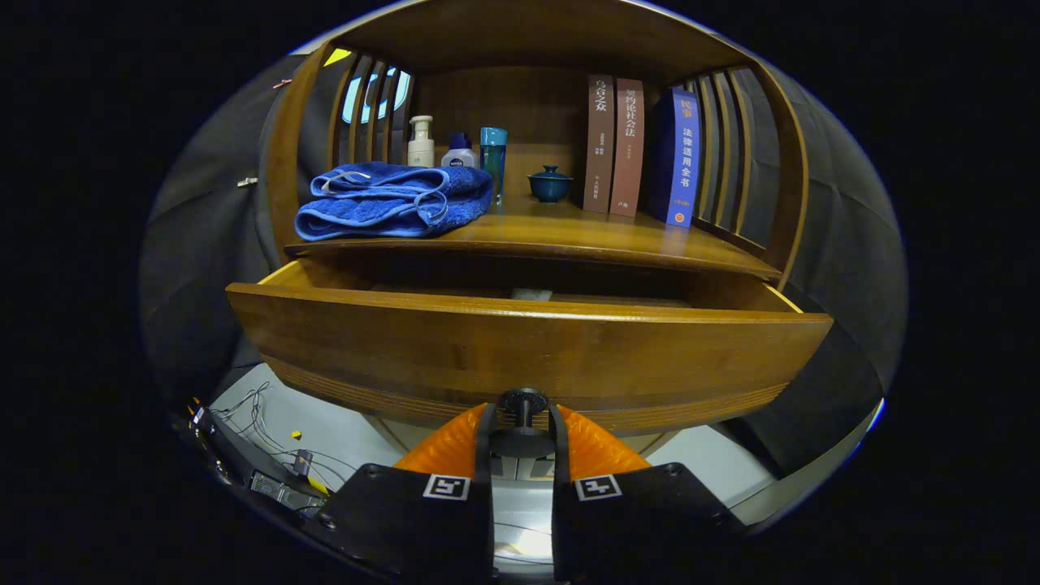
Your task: Pull open the drawer, take out the items inside it, and place them on the countertop above the cabinet.
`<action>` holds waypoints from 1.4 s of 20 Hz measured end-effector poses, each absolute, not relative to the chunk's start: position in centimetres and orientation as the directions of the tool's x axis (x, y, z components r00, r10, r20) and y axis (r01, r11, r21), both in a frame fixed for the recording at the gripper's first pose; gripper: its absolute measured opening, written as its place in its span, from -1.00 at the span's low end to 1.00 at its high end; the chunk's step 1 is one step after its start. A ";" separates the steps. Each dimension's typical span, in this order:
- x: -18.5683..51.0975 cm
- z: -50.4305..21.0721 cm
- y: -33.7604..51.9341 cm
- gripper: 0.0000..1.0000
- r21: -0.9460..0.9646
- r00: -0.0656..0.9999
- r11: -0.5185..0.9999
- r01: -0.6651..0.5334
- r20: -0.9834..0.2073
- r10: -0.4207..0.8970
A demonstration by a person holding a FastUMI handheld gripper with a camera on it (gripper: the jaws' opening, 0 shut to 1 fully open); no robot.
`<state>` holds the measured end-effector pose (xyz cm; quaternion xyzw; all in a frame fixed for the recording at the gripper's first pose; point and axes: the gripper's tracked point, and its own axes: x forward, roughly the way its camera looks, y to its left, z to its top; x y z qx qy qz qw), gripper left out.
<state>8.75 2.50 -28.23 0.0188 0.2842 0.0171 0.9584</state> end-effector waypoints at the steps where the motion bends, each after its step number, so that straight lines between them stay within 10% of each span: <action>1: 7.9 -28.2 2.6 -0.36 0.044 0.835 0.999 -0.024 -0.548 0.045; 22: -3.3 -28.9 3.0 -0.36 0.075 0.777 0.997 -0.032 -0.626 0.073; 26: -4.5 -27.1 3.3 0.06 0.090 0.782 0.995 -0.038 -0.617 0.085; 28: -5.3 -25.4 3.1 0.70 0.071 0.782 0.997 -0.043 -0.618 0.078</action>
